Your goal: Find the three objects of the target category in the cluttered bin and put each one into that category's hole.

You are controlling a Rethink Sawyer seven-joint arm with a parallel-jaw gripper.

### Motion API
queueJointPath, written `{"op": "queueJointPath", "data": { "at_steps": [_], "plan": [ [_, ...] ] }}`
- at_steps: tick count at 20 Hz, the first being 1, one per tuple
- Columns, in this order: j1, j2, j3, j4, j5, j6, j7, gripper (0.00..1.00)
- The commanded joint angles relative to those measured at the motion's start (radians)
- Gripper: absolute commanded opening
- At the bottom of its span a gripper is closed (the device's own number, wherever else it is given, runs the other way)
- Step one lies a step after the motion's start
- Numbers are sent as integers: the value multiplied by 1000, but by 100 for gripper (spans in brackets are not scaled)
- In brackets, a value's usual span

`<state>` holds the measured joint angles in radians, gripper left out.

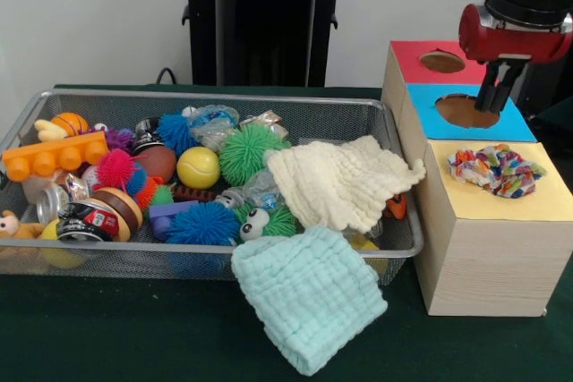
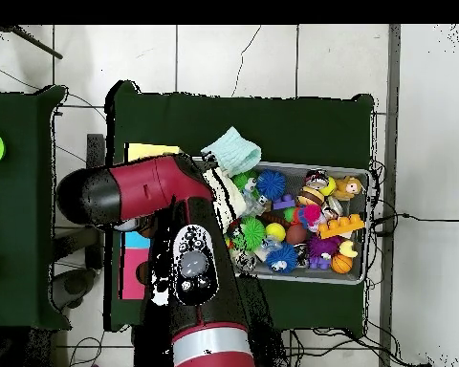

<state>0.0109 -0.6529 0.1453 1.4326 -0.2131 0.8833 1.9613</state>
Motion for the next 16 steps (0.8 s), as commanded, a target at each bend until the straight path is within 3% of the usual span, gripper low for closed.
{"op": "queueJointPath", "data": {
  "at_steps": [1,6,16],
  "plan": [
    [-25,-5,46,33,35,133,10,0],
    [-27,-29,47,-29,43,224,2,0],
    [-49,-11,55,-137,32,265,-37,0]
  ]
}}
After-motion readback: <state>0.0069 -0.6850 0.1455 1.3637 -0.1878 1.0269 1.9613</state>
